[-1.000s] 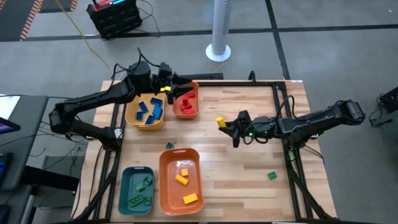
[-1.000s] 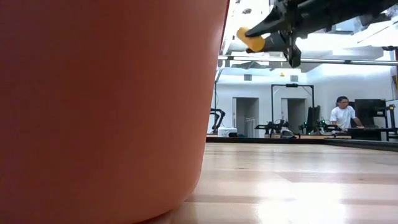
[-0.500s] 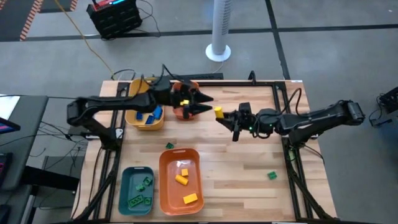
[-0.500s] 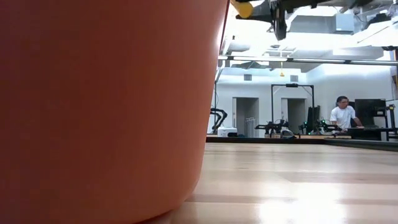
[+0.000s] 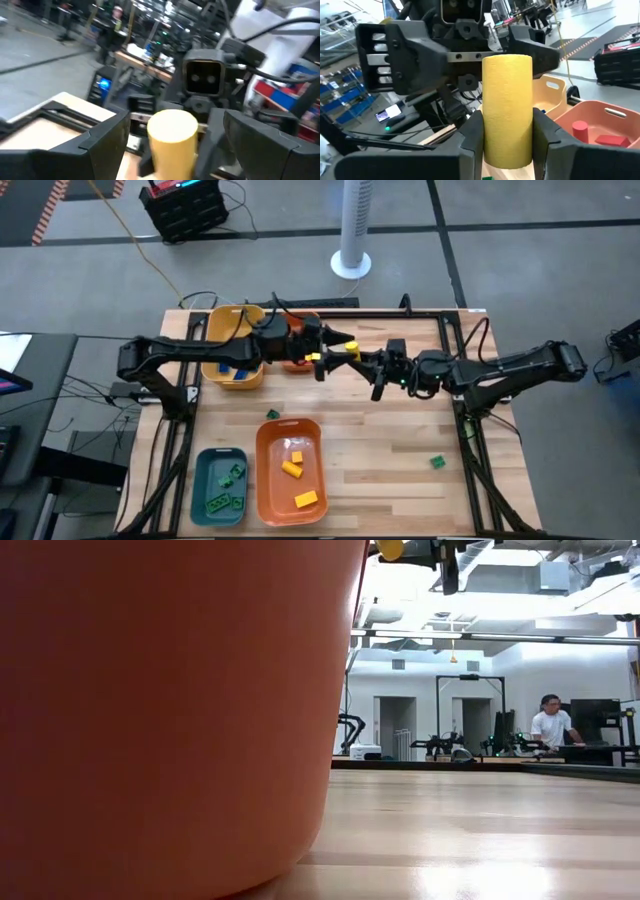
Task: Sort blocks
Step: Put the yellow block into the bottom orange bin, then put the green game piece into the blue bin
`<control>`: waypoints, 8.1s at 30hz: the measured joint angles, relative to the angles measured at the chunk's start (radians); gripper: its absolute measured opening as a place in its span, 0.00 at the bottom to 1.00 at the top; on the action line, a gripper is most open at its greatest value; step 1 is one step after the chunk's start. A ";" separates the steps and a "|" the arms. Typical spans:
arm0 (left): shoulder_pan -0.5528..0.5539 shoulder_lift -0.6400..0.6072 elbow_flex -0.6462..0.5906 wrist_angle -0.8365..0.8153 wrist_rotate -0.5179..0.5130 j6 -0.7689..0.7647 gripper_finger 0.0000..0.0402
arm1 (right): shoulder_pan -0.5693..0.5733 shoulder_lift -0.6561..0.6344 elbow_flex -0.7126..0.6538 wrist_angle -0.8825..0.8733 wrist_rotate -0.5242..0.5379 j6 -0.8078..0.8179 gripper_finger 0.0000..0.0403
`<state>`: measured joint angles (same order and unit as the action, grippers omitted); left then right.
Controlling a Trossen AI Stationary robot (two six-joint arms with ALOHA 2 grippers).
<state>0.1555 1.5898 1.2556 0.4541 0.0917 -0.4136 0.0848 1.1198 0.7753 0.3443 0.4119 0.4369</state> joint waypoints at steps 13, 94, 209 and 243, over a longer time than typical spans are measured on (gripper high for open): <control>-0.041 0.000 0.000 0.011 -0.180 0.016 0.79 | -0.001 0.000 0.000 0.004 0.035 -0.042 0.25; -0.541 0.111 0.321 -1.242 -0.172 -0.539 0.30 | -0.446 -0.014 0.000 -0.868 -0.481 -0.054 0.59; 0.083 -0.210 0.146 -1.003 0.165 0.607 0.53 | 0.445 0.176 -0.019 -1.373 -0.807 1.086 0.64; 0.117 -0.174 0.131 -0.953 0.254 0.680 0.53 | 0.469 0.302 -0.195 -1.027 -0.772 1.100 0.28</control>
<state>0.2722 1.4156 1.3863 -0.4988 0.3456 0.2668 0.5542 1.4220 0.5807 -0.6830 -0.3602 1.5369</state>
